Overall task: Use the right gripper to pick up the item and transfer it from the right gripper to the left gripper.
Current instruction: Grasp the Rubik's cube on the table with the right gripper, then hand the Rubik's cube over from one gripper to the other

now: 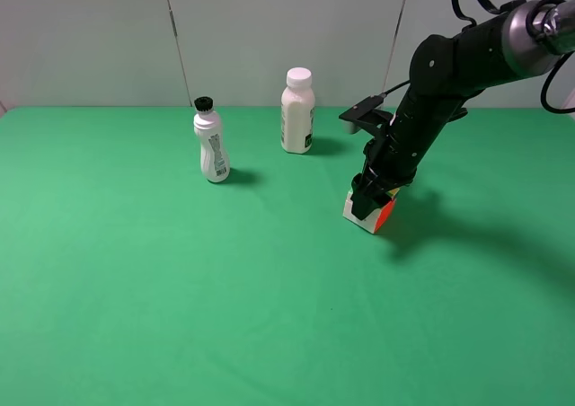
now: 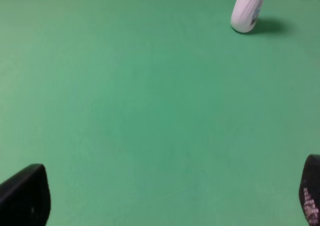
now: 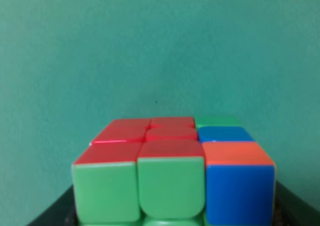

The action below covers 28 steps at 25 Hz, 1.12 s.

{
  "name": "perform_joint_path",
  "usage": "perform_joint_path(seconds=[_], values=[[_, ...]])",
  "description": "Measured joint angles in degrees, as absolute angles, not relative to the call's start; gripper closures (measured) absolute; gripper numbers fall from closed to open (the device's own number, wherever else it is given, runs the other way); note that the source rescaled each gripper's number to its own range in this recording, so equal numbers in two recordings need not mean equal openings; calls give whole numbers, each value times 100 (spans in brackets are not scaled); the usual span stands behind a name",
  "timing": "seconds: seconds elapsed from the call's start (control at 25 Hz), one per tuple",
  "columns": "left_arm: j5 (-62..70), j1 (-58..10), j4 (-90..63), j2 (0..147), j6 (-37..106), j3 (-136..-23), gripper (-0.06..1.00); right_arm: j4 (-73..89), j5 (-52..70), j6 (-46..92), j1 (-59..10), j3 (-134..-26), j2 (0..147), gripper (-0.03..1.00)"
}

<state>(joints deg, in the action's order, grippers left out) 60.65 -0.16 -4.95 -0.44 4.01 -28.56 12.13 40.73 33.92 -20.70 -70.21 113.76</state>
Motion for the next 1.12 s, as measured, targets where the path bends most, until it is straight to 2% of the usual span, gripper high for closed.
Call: perform_joint_path(seconds=[0.64,1.12], values=[[6065,-16,-495,-44,401,-2856,-6,1545,5474,2828,-2070,-8148,10962,94],[6065,-16,-495,-44,401,-2856,-6,2379,6416,2750,-2070,-8279,10428,94]])
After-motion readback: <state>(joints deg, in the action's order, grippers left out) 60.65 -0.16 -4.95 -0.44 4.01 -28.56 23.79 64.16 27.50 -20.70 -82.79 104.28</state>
